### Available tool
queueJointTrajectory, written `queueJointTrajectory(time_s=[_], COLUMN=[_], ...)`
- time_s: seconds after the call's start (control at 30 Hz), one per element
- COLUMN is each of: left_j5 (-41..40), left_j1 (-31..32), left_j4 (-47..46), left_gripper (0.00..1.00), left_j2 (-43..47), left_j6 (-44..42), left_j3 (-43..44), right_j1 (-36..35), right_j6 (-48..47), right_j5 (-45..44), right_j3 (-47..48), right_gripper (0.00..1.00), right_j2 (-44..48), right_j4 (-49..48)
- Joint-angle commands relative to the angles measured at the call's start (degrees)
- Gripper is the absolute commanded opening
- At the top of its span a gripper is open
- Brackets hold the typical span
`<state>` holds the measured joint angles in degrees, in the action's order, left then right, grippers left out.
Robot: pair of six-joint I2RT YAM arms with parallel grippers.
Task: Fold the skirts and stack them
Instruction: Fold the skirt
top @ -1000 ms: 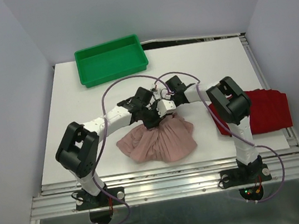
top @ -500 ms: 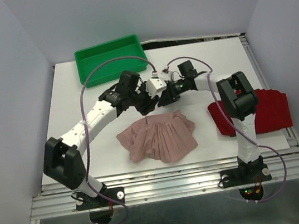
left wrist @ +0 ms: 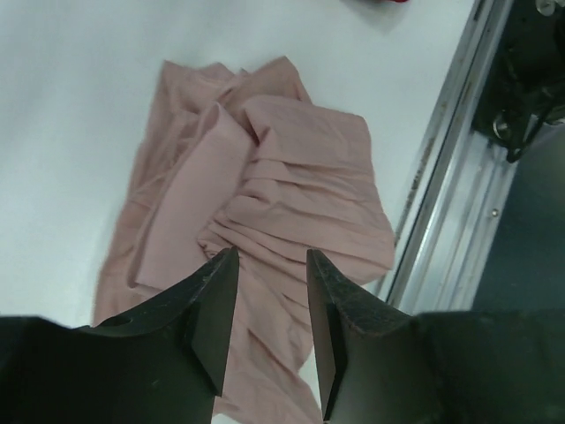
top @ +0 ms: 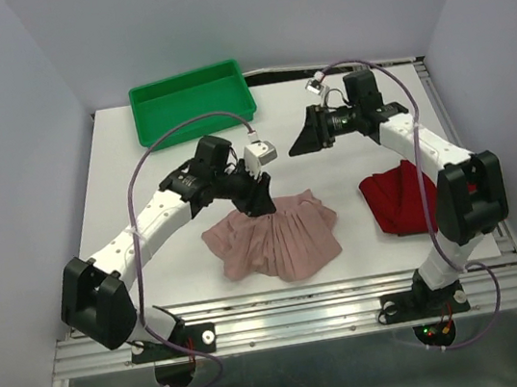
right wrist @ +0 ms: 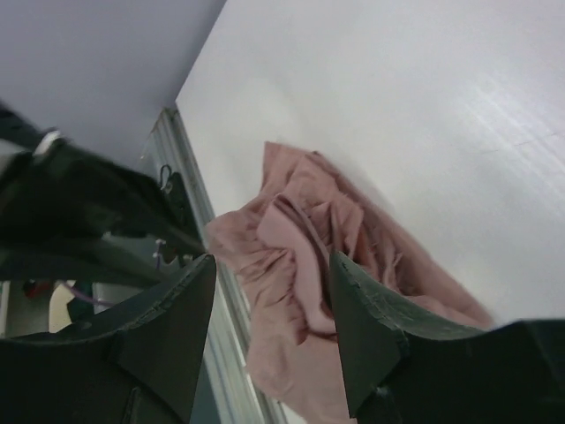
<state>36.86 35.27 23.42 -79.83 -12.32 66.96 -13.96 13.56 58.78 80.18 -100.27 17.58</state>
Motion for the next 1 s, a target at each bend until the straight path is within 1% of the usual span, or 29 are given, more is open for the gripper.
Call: queueJointTrajectory(time_s=[0.0,0.03,0.07,0.13,0.2,0.23,0.27,0.33,0.37,0.4,0.43,0.53,0.57,0.67,0.73,0.83,0.9,0.97], left_j5=[8.4,8.9,10.1,10.8,11.6,12.5,13.1,13.8,14.1,14.3,14.2,13.7,13.4,12.6,12.4,12.2,11.6,10.4], left_j1=[-2.8,-3.4,-4.1,-6.2,-8.2,-9.8,-10.4,-11.3,-11.4,-11.8,-12.0,-13.5,-13.8,-15.0,-15.3,-15.3,-15.3,-15.6], left_j4=[-7.2,-7.2,-7.7,-8.5,-9.5,-11.4,-12.3,-14.0,-14.9,-15.1,-15.7,-16.5,-16.5,-15.5,-14.8,-12.9,-10.9,-8.3], left_gripper=[0.47,0.47,0.47,0.47,0.47,0.47,0.46,0.46,0.46,0.46,0.46,0.46,0.46,0.45,0.42,0.42,0.45,0.51], left_j2=[-3.6,-3.6,-6.2,-10.6,-13.7,-16.6,-18.2,-21.1,-24.2,-25.6,-28.2,-32.1,-34.7,-38.6,-39.6,-37.8,-33.5,-27.8], left_j6=[11.5,12.0,14.9,16.1,17.4,17.9,18.5,19.5,19.6,19.4,18.7,17.7,16.6,14.4,13.5,11.3,9.7,9.5], left_j3=[-3.1,-2.9,-2.6,-1.7,-0.9,-0.7,-0.8,-0.5,-0.2,0.1,0.8,2.4,3.0,5.6,7.1,7.7,7.7,7.8], right_j1=[-3.7,-4.5,-5.4,-7.5,-7.5,-8.0,-8.0,-8.0,-8.0,-8.0,-8.0,-8.0,-8.0,-8.0,-8.0,-8.0,-8.0,-8.0], right_j6=[4.1,4.4,4.5,4.4,4.1,3.1,2.0,-0.5,-1.2,-1.8,-2.7,-4.2,-4.2,-5.4,-6.1,-4.6,-2.6,0.8], right_j5=[6.4,6.7,7.0,7.4,7.0,6.2,5.0,2.7,1.3,0.0,-1.9,-5.8,-6.4,-8.8,-10.7,-11.0,-10.3,-9.3], right_j3=[-7.2,-8.5,-9.9,-14.2,-16.6,-17.9,-18.1,-17.3,-15.9,-15.2,-14.3,-11.5,-10.9,-10.3,-10.2,-9.7,-9.2,-7.8], right_gripper=[0.59,0.59,0.59,0.59,0.58,0.58,0.58,0.58,0.58,0.58,0.58,0.58,0.58,0.58,0.58,0.58,0.59,0.63], right_j2=[6.3,7.0,7.5,7.5,6.1,5.2,2.7,-0.4,-2.2,-5.4,-7.0,-12.0,-13.2,-16.4,-17.2,-15.8,-11.8,-8.4], right_j4=[1.8,1.4,1.1,-0.7,-1.8,-2.8,-3.0,-3.1,-3.1,-3.1,-3.1,-3.5,-3.5,-3.7,-3.9,-3.6,-3.6,-3.5])
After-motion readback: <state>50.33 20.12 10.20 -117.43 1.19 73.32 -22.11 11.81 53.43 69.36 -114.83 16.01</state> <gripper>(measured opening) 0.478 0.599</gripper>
